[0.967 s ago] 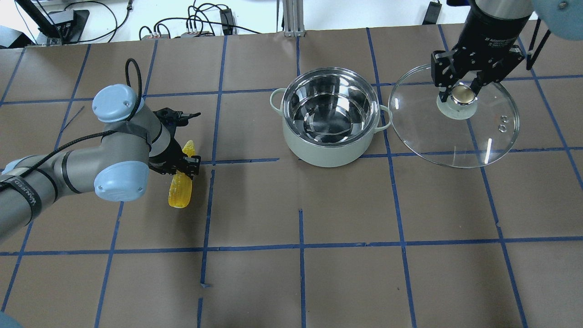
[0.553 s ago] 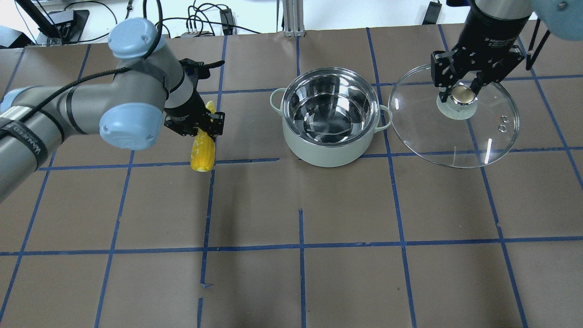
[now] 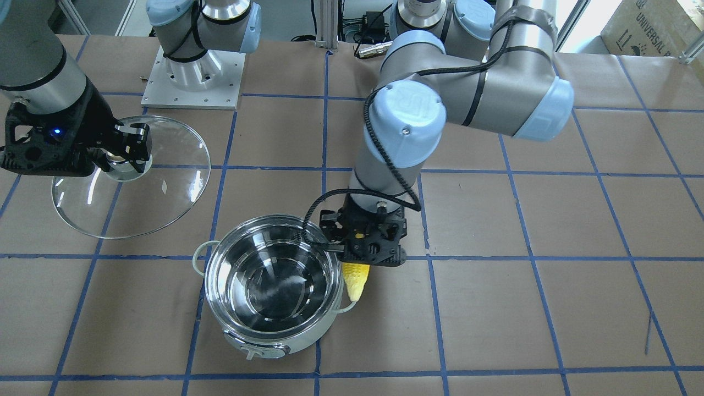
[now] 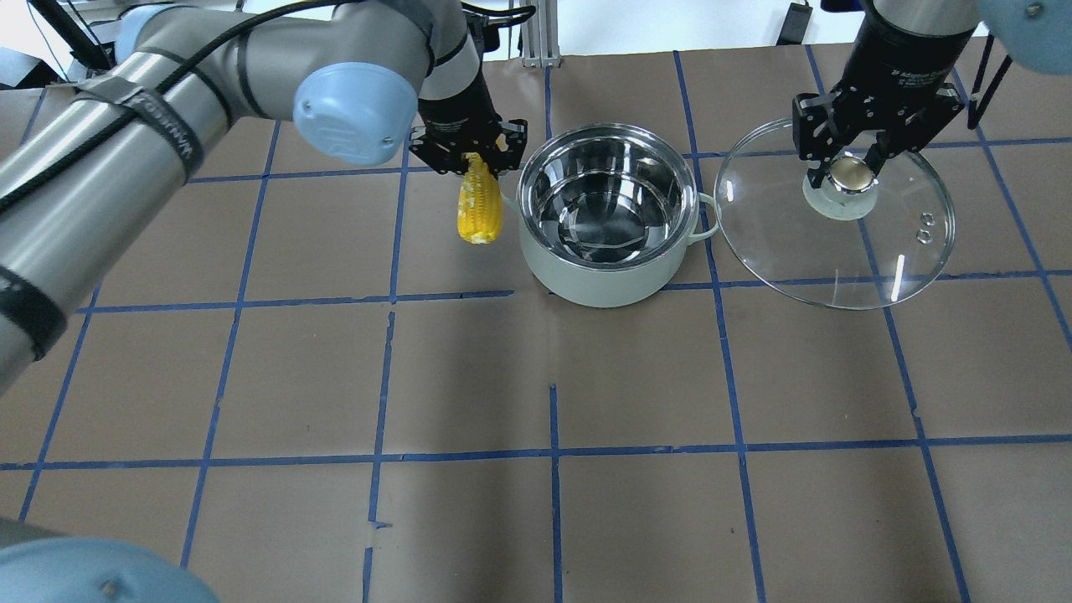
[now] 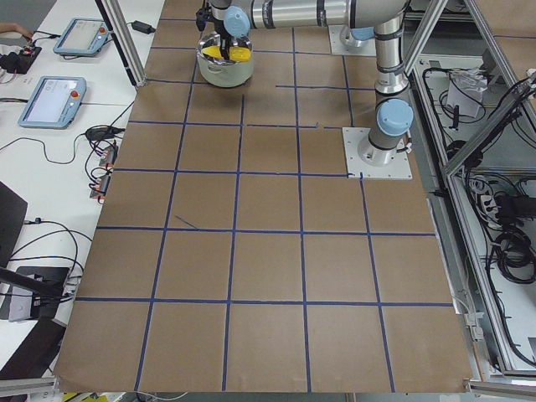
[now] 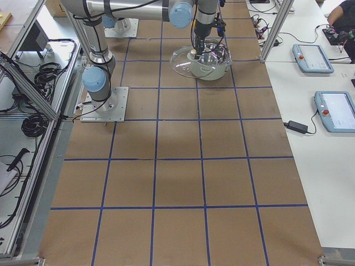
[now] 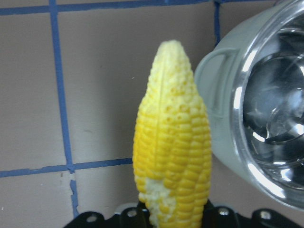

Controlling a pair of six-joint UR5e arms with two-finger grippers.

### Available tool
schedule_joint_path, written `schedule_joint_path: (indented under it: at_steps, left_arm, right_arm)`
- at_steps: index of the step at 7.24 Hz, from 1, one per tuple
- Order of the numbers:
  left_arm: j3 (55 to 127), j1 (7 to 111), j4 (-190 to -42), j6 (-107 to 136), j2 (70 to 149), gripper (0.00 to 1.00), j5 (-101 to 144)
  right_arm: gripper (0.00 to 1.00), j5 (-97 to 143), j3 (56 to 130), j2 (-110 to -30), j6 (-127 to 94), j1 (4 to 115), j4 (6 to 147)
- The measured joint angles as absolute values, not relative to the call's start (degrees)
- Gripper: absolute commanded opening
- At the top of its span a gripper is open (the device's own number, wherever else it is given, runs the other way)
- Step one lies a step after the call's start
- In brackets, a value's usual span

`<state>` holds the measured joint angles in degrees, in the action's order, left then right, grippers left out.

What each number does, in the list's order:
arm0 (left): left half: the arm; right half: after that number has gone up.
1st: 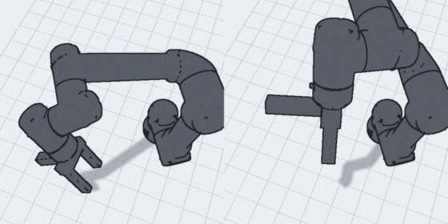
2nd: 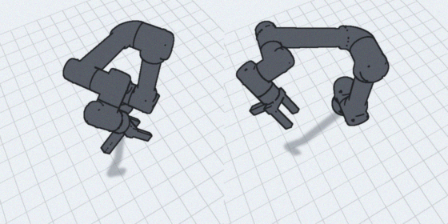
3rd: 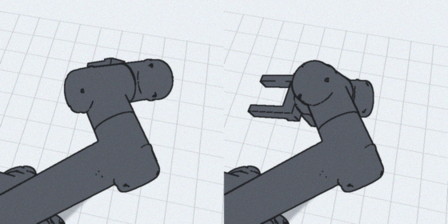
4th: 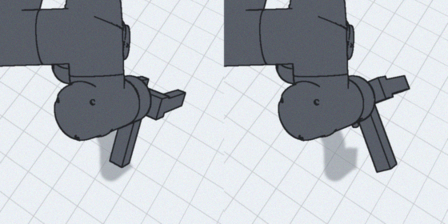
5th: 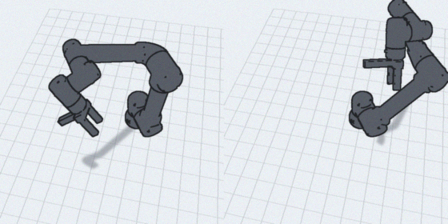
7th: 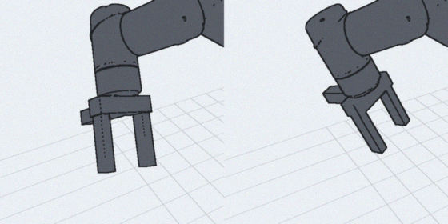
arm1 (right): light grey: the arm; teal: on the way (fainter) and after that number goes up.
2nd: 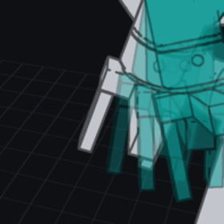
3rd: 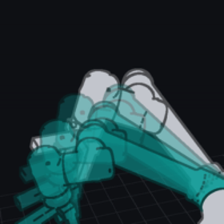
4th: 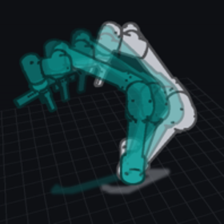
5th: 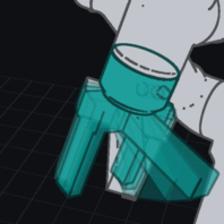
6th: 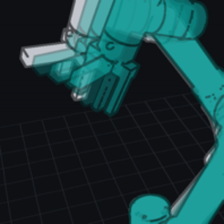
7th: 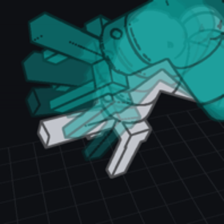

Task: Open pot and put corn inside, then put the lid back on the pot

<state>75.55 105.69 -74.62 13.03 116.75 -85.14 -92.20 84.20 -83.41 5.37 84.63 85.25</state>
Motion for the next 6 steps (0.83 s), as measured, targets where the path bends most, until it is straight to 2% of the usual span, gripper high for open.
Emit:
schedule_joint_path:
  at_steps: [2, 4, 6]
  left_arm:
    - [66.4, 109.5, -75.0, 18.2, 124.4, 0.23, -85.3]
    - [62.6, 111.4, -75.1, 20.1, 128.8, 0.25, -85.5]
    - [62.2, 112.1, -75.1, 20.6, 129.9, 0.61, -85.5]
  right_arm:
    - [0.24, -92.1, 84.2, -83.4, 5.4, 84.6, 85.3]
    - [0.24, -92.2, 84.2, -83.4, 5.4, 84.6, 85.3]
    - [0.24, -92.2, 84.2, -83.4, 5.4, 84.6, 85.3]
